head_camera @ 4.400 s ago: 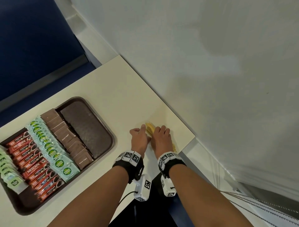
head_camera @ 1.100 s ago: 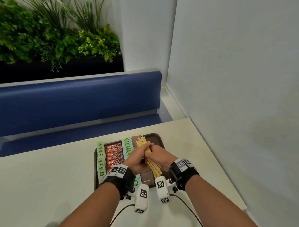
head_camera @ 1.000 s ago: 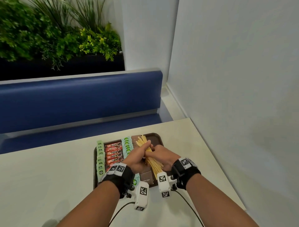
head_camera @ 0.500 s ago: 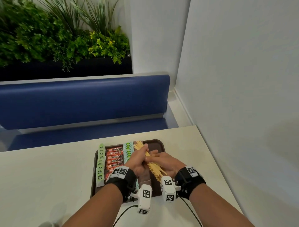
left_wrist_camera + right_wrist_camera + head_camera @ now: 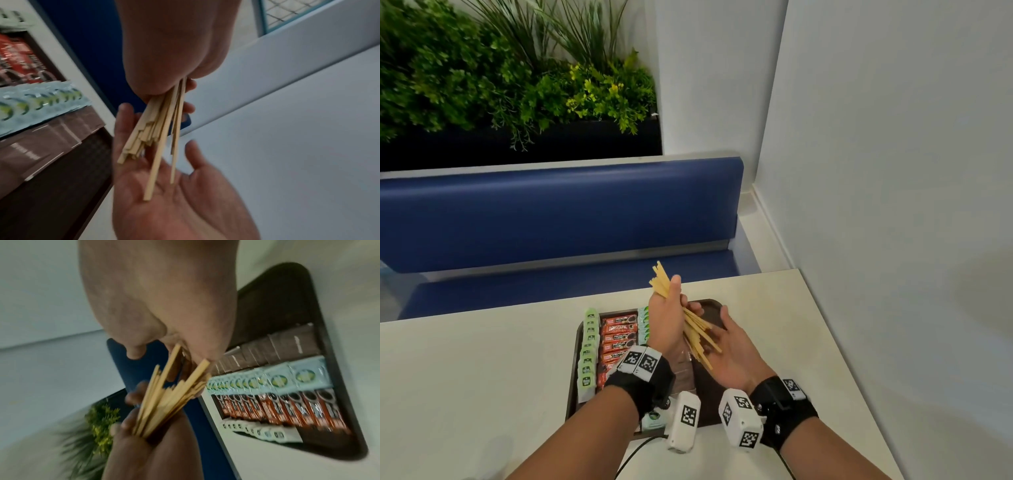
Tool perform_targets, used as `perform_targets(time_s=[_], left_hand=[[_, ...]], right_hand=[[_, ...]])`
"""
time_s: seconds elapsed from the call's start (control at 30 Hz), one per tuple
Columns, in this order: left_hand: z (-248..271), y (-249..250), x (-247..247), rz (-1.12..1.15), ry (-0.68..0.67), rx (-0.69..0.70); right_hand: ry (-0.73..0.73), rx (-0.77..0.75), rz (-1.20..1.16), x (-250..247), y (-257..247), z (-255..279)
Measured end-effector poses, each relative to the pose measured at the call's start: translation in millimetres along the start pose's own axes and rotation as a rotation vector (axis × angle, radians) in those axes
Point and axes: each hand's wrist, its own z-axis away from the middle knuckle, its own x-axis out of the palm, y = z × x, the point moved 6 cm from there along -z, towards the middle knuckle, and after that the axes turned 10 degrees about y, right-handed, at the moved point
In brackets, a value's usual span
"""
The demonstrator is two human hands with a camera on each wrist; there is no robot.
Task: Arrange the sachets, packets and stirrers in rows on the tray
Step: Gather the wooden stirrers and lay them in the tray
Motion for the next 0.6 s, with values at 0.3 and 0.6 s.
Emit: perform_targets(time_s=[0.3,0.6], left_hand=[[43.9,41.7,16.7,-0.208,-0.084,0.358],[55.2,52.1,10.2,-0.107,-0.032,0.319]], right_hand=[[0.021,0.107,-0.320,17.0,24.6,-1.6],[-0.034,0.045,-0.341,29.0,21.7,-2.8]])
